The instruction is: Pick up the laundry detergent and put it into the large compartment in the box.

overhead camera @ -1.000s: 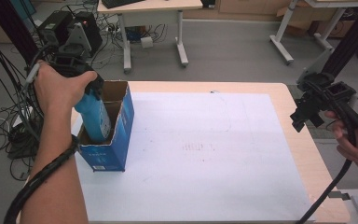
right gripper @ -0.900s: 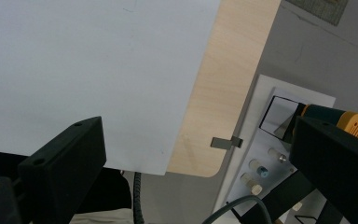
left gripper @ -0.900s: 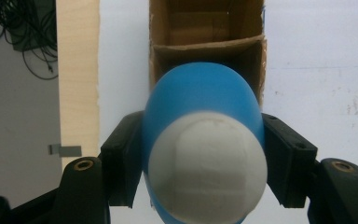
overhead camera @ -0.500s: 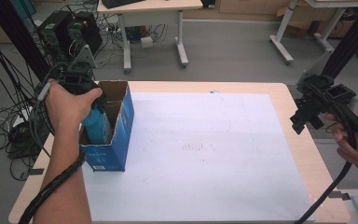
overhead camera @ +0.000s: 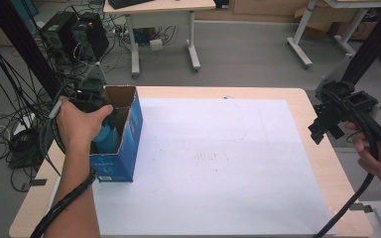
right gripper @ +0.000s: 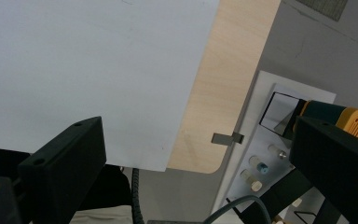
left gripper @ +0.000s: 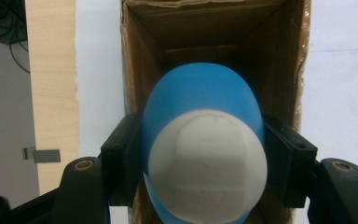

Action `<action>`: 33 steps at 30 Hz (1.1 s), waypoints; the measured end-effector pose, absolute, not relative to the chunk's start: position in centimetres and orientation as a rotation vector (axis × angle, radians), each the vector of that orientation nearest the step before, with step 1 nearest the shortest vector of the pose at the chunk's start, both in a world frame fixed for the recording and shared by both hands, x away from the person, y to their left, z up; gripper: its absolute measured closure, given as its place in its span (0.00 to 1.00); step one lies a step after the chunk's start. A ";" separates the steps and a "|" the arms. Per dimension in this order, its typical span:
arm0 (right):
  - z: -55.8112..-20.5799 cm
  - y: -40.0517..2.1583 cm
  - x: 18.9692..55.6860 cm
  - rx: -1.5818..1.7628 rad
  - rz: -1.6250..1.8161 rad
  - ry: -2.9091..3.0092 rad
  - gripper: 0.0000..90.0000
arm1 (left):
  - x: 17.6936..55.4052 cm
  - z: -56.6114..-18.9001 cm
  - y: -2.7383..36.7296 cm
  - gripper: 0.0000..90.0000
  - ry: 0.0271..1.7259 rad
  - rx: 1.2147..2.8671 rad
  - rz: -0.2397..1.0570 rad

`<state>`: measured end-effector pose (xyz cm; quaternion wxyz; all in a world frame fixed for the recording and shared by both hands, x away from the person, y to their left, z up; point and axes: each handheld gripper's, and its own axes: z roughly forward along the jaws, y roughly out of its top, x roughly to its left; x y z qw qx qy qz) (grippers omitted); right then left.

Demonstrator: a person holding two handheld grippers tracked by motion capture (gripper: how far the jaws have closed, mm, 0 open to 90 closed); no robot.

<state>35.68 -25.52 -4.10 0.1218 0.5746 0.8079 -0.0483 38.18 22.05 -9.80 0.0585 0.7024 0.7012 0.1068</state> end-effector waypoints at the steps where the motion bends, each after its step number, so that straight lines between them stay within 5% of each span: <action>1: -4.1 -25.5 35.7 1.677 -0.143 2.360 0.04 | 38.1 -10.0 21.9 0.42 2.122 2.130 0.331; 33: -4.6 -25.4 36.0 1.679 -0.156 2.369 0.04 | 38.7 -12.7 20.9 0.42 2.118 2.160 0.356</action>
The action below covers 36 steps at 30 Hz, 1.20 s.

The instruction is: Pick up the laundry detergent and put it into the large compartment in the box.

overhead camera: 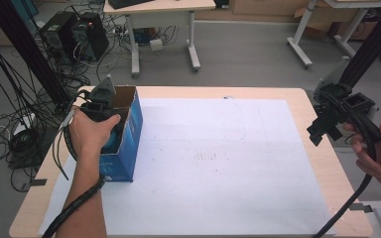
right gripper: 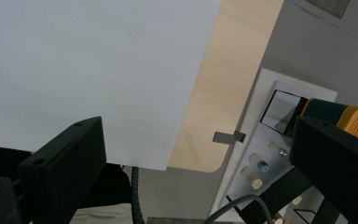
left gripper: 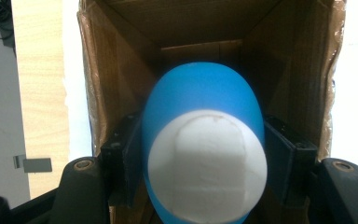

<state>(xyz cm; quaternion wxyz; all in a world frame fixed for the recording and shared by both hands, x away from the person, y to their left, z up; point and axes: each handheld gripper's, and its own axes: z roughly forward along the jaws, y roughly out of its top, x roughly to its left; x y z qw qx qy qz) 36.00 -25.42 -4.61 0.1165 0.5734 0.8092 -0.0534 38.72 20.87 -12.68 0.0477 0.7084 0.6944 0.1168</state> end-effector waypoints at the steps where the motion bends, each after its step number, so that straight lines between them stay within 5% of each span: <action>1: -4.6 -25.4 36.0 1.680 -0.157 2.371 0.04 | 38.7 -12.7 20.8 0.42 2.121 2.158 0.359; 36: -4.9 -24.4 35.8 1.647 -0.158 2.385 0.04 | 36.9 -10.8 20.6 0.31 2.143 2.087 0.442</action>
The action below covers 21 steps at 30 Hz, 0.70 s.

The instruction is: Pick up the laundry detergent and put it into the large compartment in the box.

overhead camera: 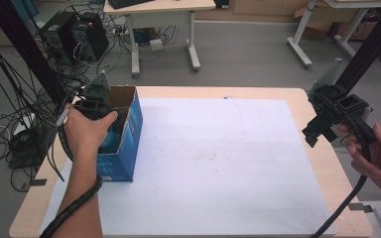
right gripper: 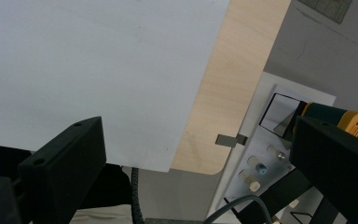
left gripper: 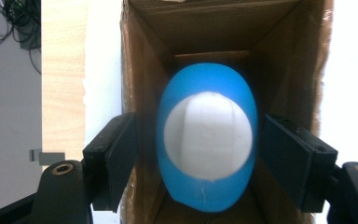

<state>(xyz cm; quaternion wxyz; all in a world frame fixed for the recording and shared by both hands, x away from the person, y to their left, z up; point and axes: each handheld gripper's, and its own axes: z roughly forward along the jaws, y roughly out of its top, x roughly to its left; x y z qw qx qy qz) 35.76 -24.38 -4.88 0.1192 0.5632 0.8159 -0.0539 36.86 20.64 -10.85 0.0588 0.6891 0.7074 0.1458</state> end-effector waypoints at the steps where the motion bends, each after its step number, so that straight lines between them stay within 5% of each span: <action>1: -4.9 -24.4 35.8 1.649 -0.158 2.386 0.04 | 36.7 -10.7 20.5 0.31 2.144 2.084 0.450; 21: -3.8 -25.8 34.9 1.660 -0.090 2.388 0.04 | 32.6 -3.6 17.9 0.12 2.009 2.019 0.497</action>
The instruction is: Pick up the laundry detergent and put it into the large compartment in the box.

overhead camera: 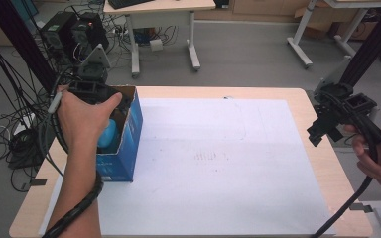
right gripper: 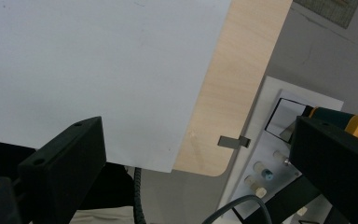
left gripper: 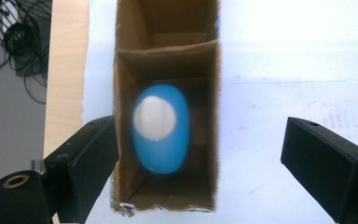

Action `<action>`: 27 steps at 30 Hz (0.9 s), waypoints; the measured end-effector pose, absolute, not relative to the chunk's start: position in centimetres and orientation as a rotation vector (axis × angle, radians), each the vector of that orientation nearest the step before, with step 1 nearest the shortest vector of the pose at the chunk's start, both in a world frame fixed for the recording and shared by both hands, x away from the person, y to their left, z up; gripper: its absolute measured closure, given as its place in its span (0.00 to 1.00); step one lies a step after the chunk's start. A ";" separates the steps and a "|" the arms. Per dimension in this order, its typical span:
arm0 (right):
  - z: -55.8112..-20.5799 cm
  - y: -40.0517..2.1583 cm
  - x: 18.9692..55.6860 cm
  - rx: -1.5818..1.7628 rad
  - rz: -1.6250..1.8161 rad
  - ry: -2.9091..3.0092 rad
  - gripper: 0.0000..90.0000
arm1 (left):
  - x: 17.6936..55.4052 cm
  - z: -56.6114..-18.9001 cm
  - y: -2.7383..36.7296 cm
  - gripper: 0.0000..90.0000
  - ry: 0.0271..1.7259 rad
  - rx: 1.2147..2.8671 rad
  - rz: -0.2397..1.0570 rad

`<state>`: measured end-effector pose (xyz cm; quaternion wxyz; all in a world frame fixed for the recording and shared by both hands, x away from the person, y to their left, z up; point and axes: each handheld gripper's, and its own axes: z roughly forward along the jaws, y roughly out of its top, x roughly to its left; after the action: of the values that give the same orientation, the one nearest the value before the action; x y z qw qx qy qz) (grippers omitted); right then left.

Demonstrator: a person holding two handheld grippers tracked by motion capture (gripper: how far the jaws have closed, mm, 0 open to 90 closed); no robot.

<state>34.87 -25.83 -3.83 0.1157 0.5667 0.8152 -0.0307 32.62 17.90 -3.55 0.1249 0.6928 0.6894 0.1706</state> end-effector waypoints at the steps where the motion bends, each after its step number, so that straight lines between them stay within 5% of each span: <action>1: -3.7 -26.0 34.8 1.662 -0.082 2.385 0.04 | 32.5 -3.3 17.6 0.12 2.001 2.022 0.501; 27: -3.0 -28.7 35.6 1.721 -0.027 2.386 0.04 | 36.3 -3.1 10.5 0.10 1.857 2.156 0.414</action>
<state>35.57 -28.69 -3.03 0.0997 0.5822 0.8069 -0.0090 36.28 10.51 -3.09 0.1324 0.7432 0.6402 0.1428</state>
